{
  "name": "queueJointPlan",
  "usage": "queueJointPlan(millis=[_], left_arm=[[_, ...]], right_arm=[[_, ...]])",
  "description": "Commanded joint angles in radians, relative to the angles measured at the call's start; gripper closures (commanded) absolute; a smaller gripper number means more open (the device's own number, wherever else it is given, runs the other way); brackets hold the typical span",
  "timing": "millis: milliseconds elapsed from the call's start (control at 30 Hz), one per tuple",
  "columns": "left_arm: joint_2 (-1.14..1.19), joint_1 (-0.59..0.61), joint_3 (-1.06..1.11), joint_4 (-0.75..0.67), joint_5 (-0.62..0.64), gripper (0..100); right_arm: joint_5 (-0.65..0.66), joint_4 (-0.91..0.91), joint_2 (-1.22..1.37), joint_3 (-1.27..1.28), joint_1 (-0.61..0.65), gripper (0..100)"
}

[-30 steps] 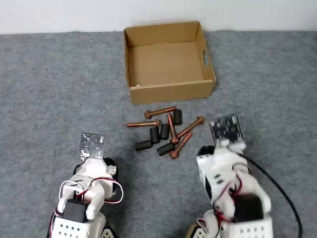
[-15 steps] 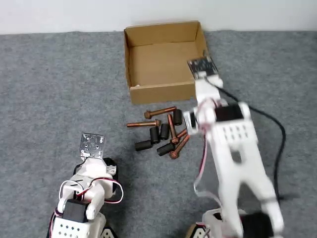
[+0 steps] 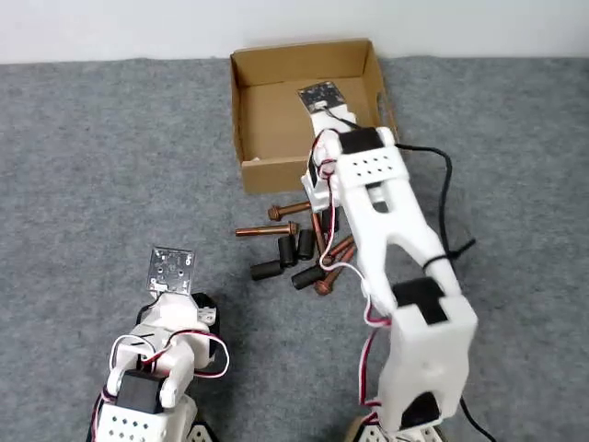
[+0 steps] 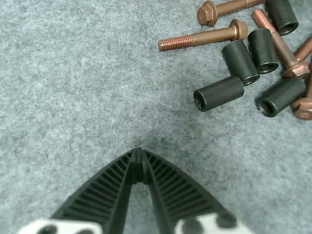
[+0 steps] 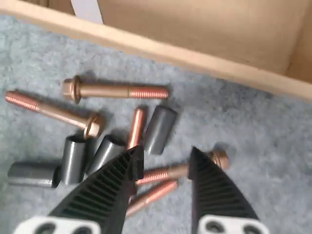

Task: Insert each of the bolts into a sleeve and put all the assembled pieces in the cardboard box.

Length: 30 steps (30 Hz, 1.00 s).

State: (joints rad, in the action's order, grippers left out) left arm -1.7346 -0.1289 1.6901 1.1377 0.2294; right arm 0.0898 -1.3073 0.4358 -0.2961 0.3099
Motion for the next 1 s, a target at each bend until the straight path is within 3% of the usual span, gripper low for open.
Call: queueJointPlan(millis=[0, 600, 800, 967], left_arm=[[-0.009, 0.003, -0.002, 0.006, -0.008, 100], [-0.009, 0.003, -0.002, 0.006, -0.008, 100], [-0.009, 0.003, -0.002, 0.006, -0.008, 100], [-0.009, 0.003, -0.002, 0.006, -0.008, 100]], right_arm=[[-0.011, -0.01, 0.068, -0.129, 0.001, 82.7], [-0.012, -0.027, 0.337, -0.241, -0.001, 82.9], [-0.011, -0.03, 0.364, -0.256, -0.001, 98.1], [-0.005, -0.076, 0.351, -0.29, -0.004, 98.9]])
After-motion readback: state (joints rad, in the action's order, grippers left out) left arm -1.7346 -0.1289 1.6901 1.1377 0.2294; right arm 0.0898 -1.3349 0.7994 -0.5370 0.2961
